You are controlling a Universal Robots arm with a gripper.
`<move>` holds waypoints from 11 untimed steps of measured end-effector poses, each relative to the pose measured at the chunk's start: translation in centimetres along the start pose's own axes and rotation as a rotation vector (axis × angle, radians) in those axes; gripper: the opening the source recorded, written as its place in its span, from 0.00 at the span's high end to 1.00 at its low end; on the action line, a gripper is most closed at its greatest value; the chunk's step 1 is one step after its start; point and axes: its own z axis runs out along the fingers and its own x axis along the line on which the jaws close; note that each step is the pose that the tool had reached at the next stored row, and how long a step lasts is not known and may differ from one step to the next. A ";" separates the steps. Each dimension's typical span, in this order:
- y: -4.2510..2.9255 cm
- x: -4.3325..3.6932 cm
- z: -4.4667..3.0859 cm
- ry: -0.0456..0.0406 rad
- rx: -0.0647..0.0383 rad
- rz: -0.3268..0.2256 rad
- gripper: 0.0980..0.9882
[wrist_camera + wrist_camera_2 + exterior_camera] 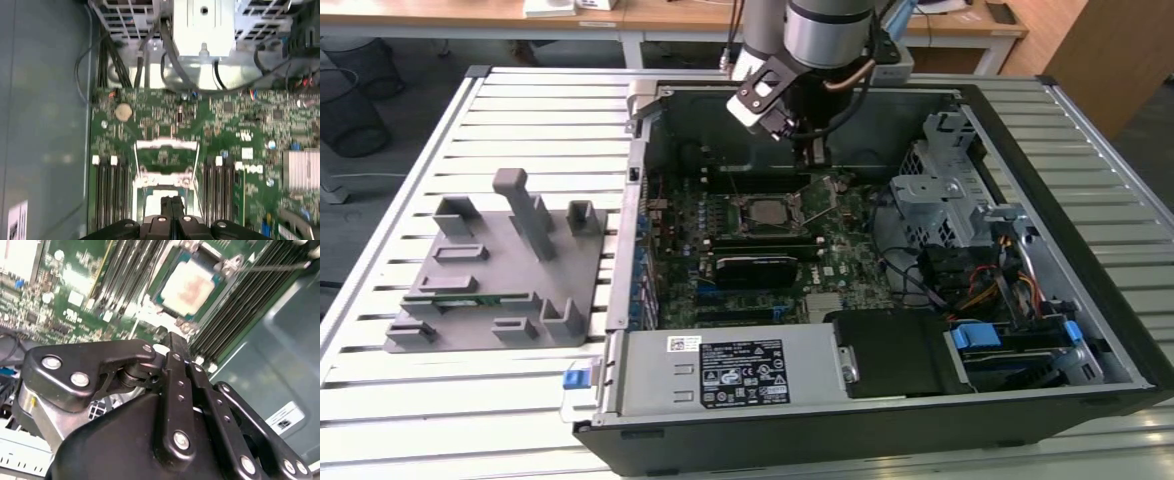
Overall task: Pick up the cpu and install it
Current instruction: 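Close the cpu cover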
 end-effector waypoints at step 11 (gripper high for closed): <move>2.60 -0.02 0.34 0.0003 0.004 -0.015 0.99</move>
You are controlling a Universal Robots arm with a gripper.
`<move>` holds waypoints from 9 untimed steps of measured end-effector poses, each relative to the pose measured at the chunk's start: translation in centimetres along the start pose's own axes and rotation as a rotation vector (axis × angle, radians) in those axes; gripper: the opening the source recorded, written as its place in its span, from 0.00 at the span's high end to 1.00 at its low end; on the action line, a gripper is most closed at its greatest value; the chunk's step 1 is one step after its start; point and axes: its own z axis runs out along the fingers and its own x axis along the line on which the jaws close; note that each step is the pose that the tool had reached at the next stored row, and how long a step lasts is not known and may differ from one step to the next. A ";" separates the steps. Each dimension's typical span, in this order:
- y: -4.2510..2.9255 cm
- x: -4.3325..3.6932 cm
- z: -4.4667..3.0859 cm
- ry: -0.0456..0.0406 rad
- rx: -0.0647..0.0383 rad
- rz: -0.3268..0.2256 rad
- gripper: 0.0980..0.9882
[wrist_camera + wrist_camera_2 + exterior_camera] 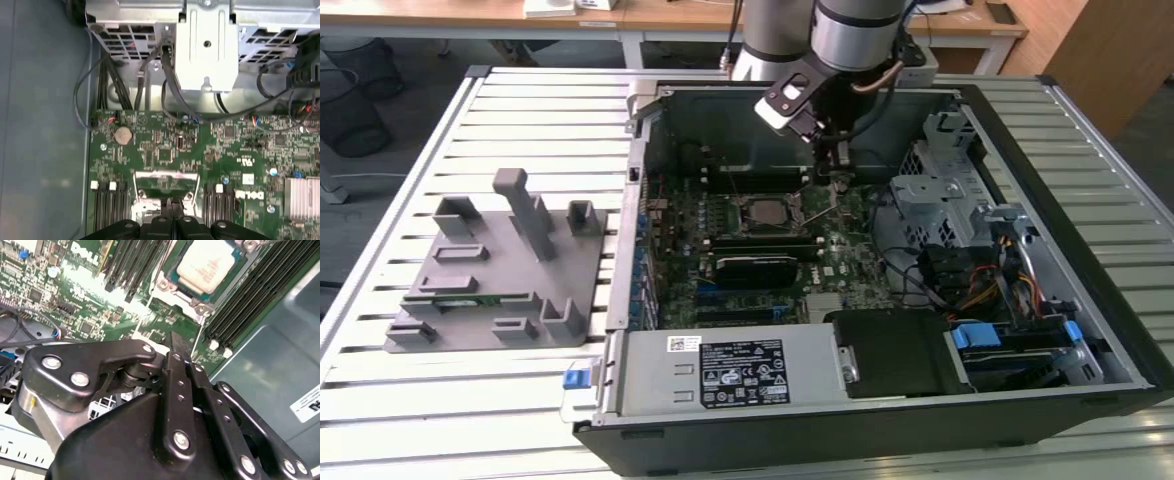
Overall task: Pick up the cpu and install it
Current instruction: 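Close the cpu cover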
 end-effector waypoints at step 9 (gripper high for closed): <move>1.59 0.02 0.28 0.0000 0.000 0.000 0.99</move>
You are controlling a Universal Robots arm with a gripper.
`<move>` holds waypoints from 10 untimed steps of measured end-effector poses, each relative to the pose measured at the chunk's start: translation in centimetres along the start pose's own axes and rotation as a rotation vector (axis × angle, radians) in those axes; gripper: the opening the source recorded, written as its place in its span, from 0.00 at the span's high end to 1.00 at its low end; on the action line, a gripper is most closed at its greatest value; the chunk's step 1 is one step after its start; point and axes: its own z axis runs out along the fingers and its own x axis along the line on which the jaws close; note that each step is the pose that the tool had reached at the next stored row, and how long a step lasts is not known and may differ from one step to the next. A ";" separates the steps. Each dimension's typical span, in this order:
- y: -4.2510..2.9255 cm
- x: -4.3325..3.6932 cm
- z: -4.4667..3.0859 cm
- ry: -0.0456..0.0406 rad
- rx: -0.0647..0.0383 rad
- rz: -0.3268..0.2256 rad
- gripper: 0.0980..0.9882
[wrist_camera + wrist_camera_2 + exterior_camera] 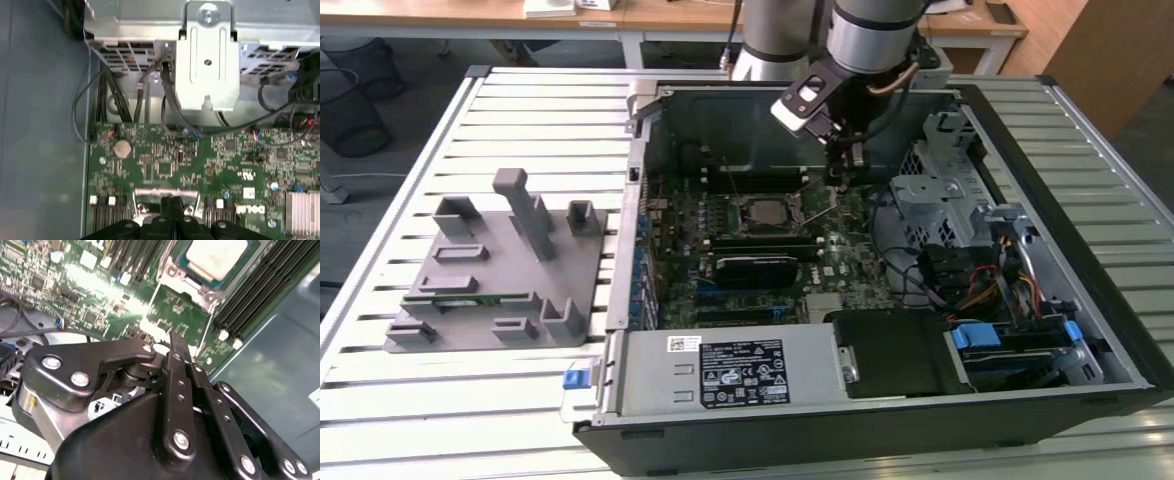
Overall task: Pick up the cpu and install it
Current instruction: 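Close the cpu cover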
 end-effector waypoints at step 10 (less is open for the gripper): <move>1.39 0.25 0.32 -0.0009 0.002 0.000 0.99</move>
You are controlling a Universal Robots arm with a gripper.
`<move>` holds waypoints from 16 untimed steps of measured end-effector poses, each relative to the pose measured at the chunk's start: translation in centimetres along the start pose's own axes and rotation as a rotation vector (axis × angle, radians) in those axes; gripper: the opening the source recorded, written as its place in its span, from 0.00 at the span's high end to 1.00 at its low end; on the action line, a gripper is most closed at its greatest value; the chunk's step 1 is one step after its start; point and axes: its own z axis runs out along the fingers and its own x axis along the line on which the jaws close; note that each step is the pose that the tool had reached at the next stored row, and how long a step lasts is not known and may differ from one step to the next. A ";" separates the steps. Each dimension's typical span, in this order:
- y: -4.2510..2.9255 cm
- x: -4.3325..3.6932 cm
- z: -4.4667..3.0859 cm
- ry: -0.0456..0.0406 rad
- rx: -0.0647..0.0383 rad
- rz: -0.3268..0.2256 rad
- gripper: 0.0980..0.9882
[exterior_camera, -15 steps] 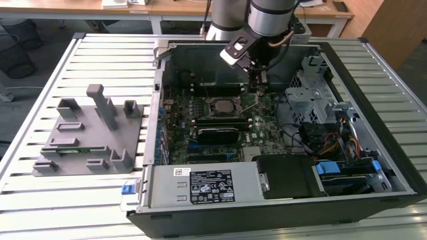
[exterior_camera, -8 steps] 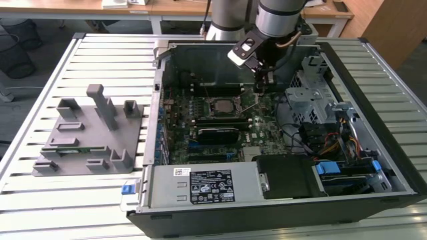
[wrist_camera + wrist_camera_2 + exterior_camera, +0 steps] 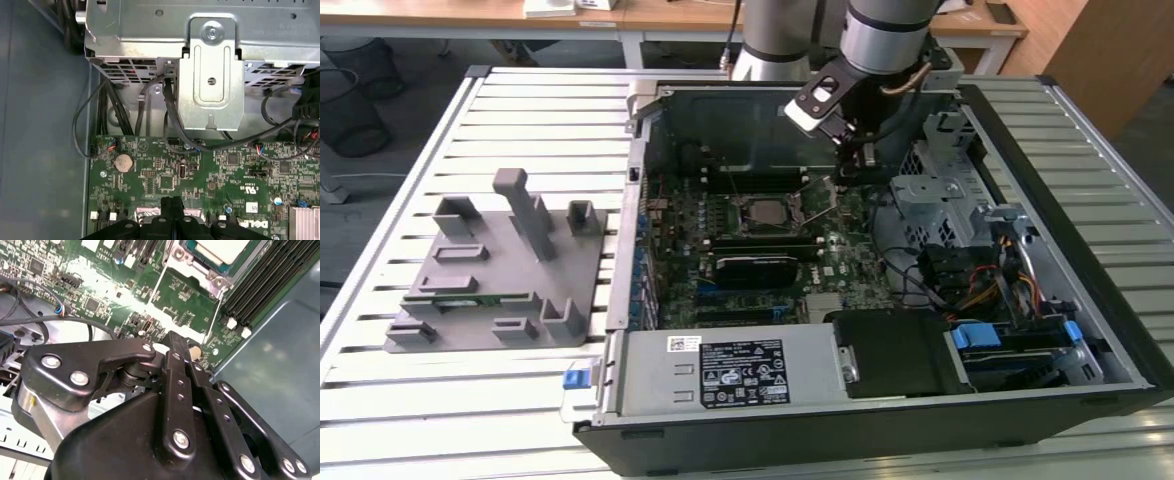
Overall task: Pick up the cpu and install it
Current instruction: 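Close the cpu cover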
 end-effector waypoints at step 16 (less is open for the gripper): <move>1.34 0.03 1.57 -0.0002 0.009 -0.003 0.99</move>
